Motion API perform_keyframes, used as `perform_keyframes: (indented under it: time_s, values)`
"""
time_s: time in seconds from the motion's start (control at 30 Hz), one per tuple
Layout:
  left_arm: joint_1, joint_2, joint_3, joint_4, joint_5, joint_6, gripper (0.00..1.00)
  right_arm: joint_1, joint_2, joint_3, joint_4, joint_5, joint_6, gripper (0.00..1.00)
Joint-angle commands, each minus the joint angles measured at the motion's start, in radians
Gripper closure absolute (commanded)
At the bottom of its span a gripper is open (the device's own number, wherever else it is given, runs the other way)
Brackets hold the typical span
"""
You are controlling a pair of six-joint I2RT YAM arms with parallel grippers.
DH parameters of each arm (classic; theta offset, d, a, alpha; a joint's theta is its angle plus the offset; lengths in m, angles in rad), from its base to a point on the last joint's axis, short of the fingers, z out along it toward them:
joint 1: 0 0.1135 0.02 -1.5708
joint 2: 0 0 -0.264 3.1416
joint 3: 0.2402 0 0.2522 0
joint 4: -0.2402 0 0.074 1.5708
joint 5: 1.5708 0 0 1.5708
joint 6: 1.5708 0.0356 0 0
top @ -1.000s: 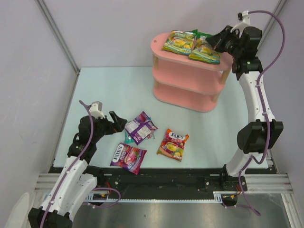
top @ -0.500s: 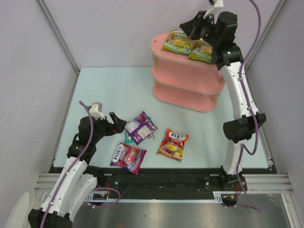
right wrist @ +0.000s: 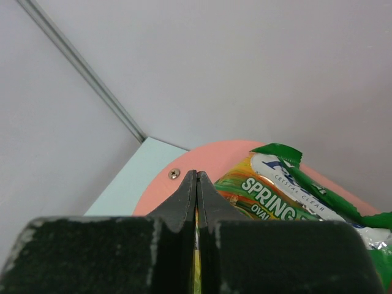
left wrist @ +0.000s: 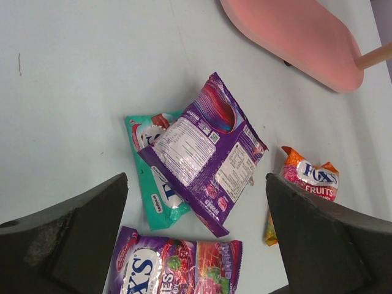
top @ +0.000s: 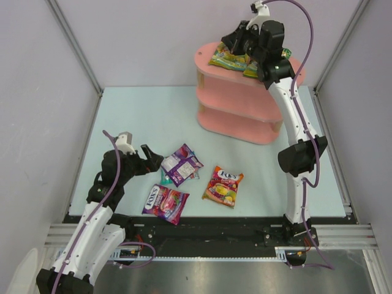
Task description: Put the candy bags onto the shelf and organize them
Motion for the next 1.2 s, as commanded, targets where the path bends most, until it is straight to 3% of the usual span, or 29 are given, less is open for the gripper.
perform_keyframes:
  time_s: [0.0, 0.33, 0.77, 1.03, 1.17]
  values:
    - [-0.002, 0.000, 0.020, 0.011, 0.008, 0.007, 0.00, 0.002, 0.004, 0.044, 0.033, 0.064, -0.022, 1.00]
    - [-0.002, 0.005, 0.016, 0.015, 0.013, 0.003, 0.00, 0.004, 0.022, -0.002, -0.029, 0.147, -0.064, 1.00]
    - [-0.002, 0.003, 0.014, 0.014, 0.013, 0.002, 0.00, 0.005, 0.019, -0.098, -0.082, 0.112, -0.082, 1.00]
    - [-0.002, 0.005, 0.012, 0.014, 0.013, 0.002, 0.00, -0.004, -0.087, -0.149, -0.001, 0.098, -0.096, 1.00]
    - [-0.002, 0.003, 0.009, 0.019, 0.017, 0.000, 0.00, 0.008, -0.163, -0.160, 0.077, 0.079, -0.139, 0.93]
